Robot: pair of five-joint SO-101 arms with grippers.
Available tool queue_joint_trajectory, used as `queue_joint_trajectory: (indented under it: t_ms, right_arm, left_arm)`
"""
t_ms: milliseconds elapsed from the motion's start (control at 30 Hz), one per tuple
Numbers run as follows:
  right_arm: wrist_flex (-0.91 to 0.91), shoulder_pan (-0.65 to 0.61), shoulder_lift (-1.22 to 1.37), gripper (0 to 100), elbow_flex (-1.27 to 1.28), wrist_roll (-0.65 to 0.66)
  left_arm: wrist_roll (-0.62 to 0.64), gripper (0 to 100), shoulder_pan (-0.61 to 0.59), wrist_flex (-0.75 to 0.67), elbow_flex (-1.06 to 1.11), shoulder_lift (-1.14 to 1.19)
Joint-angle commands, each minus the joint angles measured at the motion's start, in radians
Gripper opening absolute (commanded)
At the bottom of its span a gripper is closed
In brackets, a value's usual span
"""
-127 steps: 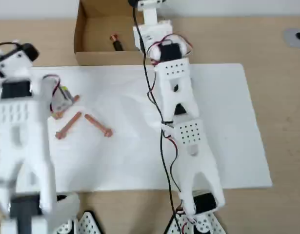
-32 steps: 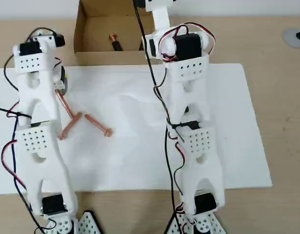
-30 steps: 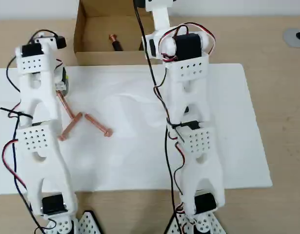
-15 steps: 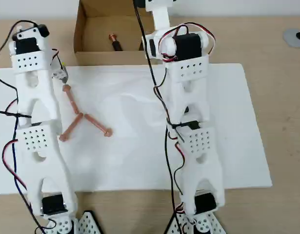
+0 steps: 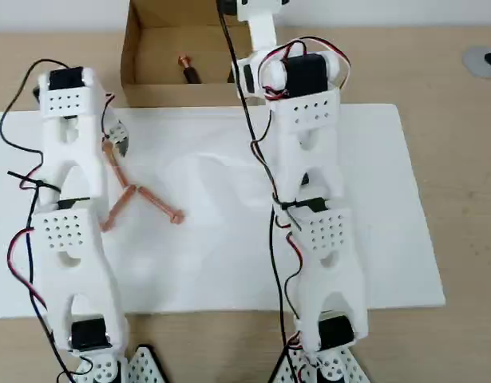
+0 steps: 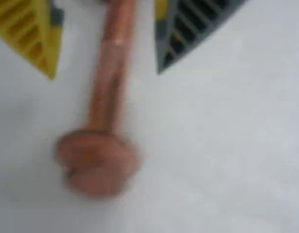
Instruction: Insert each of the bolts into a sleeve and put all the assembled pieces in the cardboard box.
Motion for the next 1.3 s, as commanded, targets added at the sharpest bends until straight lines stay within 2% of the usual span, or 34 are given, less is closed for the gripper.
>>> queue_joint_trajectory:
  t_ms: [0,300,500,667,767,800,933,1033,1167,1267]
  right_arm:
    - [0.012,0.013,-0.084,31.5,-0.001,0.005]
    - [0.012,0.015,-0.085,31.5,-0.001,0.006]
    - [0.012,0.015,-0.085,31.5,0.001,0.006]
    - [0.012,0.015,-0.085,31.5,-0.004,0.006]
    - [0.012,0.015,-0.087,31.5,-0.004,0.006]
    - [0.012,0.013,-0.088,31.5,-0.004,0.006]
    - [0.012,0.013,-0.091,31.5,-0.005,0.005]
    - [0.014,0.010,-0.111,31.5,-0.007,0.002]
    - [0.014,0.012,-0.219,31.5,0.028,0.000]
    - [0.015,0.018,-0.323,31.5,0.170,0.000]
  left_arm:
    - [0.008,15,0.012,-0.044,0.002,-0.068]
    - [0.098,15,-0.075,-0.137,-0.005,0.062]
    - [0.095,15,-0.066,-0.169,-0.018,0.163]
    - [0.094,13,-0.064,-0.121,-0.081,0.173]
    - [0.098,1,-0.066,-0.098,-0.106,0.173]
    - [0.098,0,-0.068,-0.089,-0.115,0.173]
    - [0.100,1,-0.069,-0.025,-0.190,0.165]
    - [0.087,1,-0.069,0.055,-0.344,0.159]
    - [0.044,0,-0.068,0.055,-0.465,0.084]
    - [-0.008,0,-0.052,0.055,-0.473,-0.030]
